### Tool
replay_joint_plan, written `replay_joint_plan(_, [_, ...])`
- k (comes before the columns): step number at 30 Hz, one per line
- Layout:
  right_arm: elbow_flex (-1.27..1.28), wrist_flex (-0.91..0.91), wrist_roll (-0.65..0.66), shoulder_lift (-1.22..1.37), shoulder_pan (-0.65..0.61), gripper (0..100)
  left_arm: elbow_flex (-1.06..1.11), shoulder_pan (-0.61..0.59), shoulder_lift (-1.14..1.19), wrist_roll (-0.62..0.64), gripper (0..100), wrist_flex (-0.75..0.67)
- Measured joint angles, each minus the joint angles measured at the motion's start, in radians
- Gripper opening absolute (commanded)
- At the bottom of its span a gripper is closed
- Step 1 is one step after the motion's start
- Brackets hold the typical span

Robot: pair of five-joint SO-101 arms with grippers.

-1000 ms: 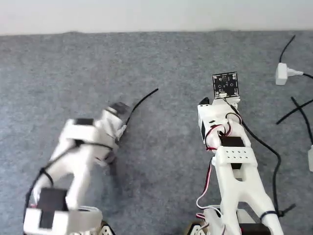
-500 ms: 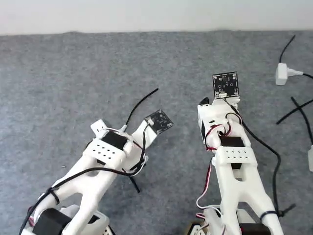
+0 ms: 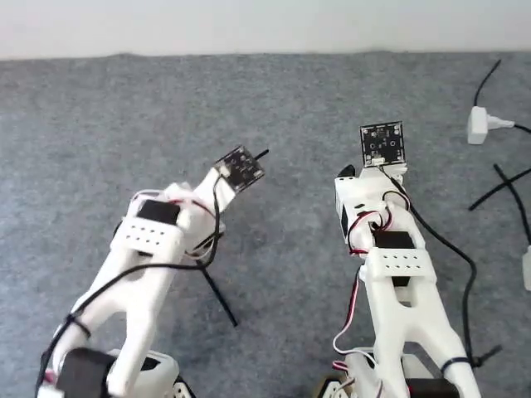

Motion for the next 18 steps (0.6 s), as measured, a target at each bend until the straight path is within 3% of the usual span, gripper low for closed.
replay_joint_plan(11, [0.0, 0.0, 0.0, 0.0, 0.002, 16.2, -0.48, 0.046, 0.615, -0.008, 15, 0.0])
replay_joint_plan(18, [0.0, 0.0, 0.0, 0.0, 0.0, 16.2, -0.73, -0.015, 0.781, -0.009, 15, 0.081])
